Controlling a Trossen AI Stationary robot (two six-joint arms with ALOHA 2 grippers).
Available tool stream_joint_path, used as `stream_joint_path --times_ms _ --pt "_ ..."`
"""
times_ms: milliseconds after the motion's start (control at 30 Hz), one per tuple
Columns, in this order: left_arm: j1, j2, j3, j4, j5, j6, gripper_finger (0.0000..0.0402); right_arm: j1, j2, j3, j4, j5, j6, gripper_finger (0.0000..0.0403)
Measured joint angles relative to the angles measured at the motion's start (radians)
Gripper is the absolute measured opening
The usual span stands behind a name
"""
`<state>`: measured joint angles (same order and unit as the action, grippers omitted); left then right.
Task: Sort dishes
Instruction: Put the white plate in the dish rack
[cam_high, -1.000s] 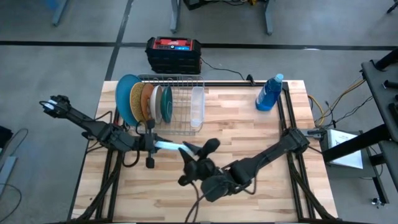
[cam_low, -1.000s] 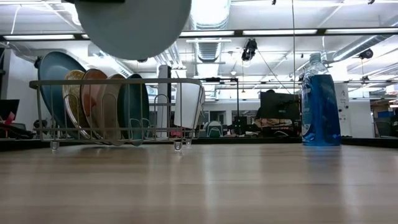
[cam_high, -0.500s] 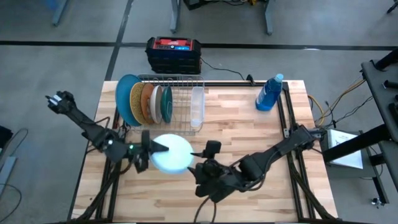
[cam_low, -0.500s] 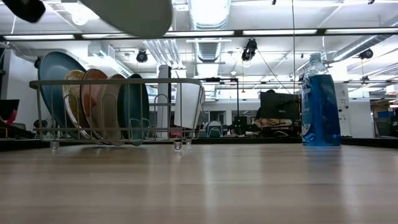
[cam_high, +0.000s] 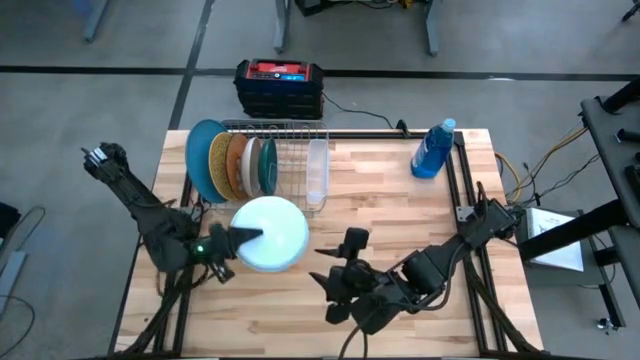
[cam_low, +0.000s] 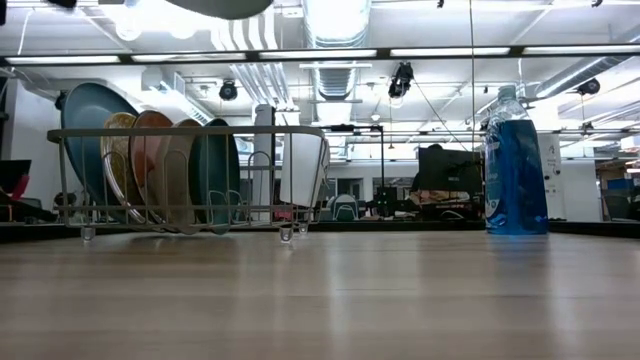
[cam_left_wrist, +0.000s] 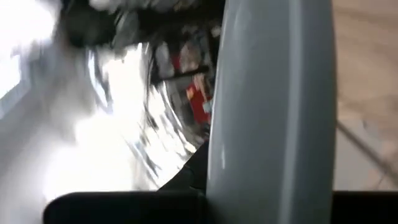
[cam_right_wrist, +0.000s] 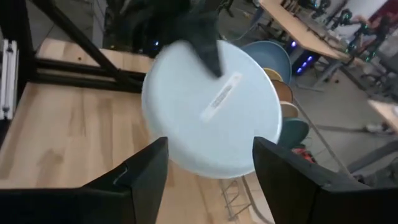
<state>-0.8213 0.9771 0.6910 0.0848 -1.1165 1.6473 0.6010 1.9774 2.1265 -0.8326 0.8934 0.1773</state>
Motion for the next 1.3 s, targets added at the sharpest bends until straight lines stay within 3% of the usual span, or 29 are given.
stream_joint_path --times_ms 167,333,467,700,800,867,967,1033,1233,1300 --pt "0.047 -0.037 0.0 0.222 -0.046 -0.387 0.0017 -0.013 0.035 -0.002 0.007 0.028 -0.141 0.0232" --pt "0.079 -0.093 0.0 0.214 -0.046 -0.63 0.003 -0.012 0.052 -0.005 0.107 0.189 -0.361 0.0236" --pt "0.079 -0.105 0.0 0.205 -0.034 -0.674 0.0021 -0.022 0.067 -0.005 0.18 0.255 -0.481 0.0235" --pt "0.079 -0.067 0.0 0.204 0.09 -0.716 0.002 -0.108 0.066 -0.005 0.247 0.232 -0.494 0.0249" --pt "0.08 -0.039 0.0 0.212 0.084 -0.707 0.0025 -0.142 0.066 -0.005 0.246 0.183 -0.493 0.0252" --pt "0.08 -0.018 0.001 0.213 0.083 -0.696 0.0026 -0.162 0.066 -0.005 0.246 0.093 -0.494 0.0248" --pt "0.079 0.003 0.001 0.21 0.084 -0.691 0.0026 -0.186 0.066 -0.005 0.238 -0.06 -0.52 0.0224" --pt "0.08 0.01 0.001 0.211 0.08 -0.688 0.0028 -0.198 0.067 -0.005 0.238 -0.107 -0.553 0.0193" --pt "0.077 0.001 0.001 0.218 0.016 -0.691 0.005 -0.21 0.068 -0.006 0.243 -0.081 -0.691 0.0036" --pt "0.077 -0.015 0.0 0.206 0.002 -0.7 0.0066 -0.22 0.051 -0.006 0.246 -0.106 -0.726 0.0032"
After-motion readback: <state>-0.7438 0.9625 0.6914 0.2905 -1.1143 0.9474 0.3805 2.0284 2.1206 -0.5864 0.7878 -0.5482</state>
